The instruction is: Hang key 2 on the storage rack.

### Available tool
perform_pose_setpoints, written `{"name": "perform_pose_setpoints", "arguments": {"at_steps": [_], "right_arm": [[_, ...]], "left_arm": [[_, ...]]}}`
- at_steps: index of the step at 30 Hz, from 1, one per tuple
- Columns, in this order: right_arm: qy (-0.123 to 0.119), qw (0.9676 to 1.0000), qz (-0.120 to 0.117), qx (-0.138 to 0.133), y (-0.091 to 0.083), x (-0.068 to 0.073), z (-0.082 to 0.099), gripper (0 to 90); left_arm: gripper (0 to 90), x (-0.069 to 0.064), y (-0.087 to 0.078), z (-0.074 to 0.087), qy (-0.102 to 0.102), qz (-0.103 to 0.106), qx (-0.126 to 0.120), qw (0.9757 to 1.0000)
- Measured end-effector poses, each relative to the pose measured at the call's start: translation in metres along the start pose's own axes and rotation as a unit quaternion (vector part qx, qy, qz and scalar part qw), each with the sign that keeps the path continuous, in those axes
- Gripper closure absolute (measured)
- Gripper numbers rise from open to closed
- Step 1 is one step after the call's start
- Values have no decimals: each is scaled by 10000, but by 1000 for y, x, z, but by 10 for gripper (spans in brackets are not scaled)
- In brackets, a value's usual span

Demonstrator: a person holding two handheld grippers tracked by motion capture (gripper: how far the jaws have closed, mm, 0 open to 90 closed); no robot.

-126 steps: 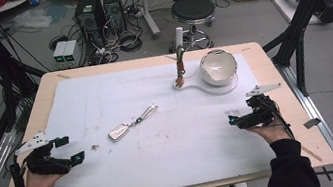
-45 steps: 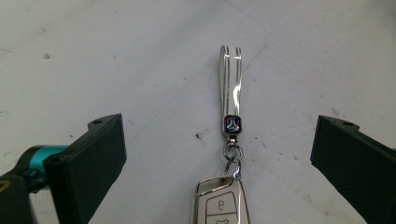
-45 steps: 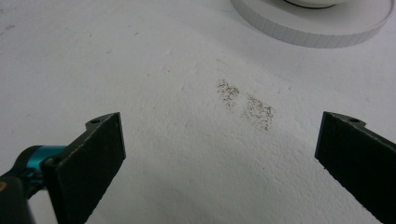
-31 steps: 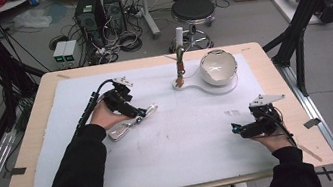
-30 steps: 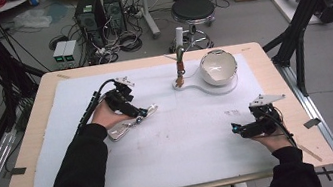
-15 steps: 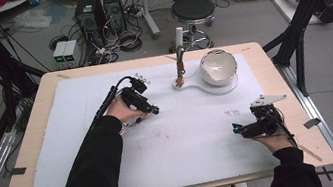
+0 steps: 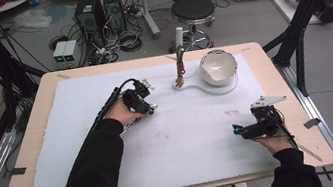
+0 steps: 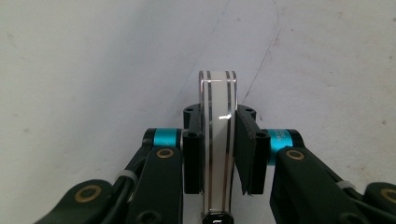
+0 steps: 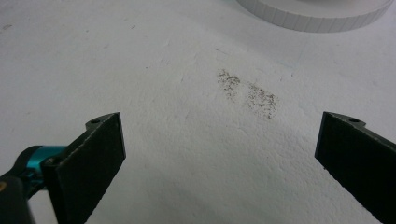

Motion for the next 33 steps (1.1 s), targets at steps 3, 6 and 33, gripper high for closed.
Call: {"name": "perform_pose_setpoints", "arguments": {"at_steps": [3, 6, 33], "right_arm": [[18, 10000, -10, -10, -1, 0, 0, 8], [61, 10000, -53, -16, -2, 0, 1, 7], [129, 9990, -384, -165, 9, 3, -4, 7]], "left_arm": [[744, 4, -19, 0, -130, 61, -335, 9993], [744, 12, -35, 3, -315, 108, -504, 9982], [745, 35, -135, -16, -721, -216, -1752, 9817]]}}
Point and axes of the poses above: each handheld gripper's, and its own axes: y roughly forward along the jaws, z roughly out of its underside, x roughly to its left, the point moved 3 cm from there along y, roughly forward along the jaws, and after that the axes turned 6 degrees about z, right-handed, at the moved point
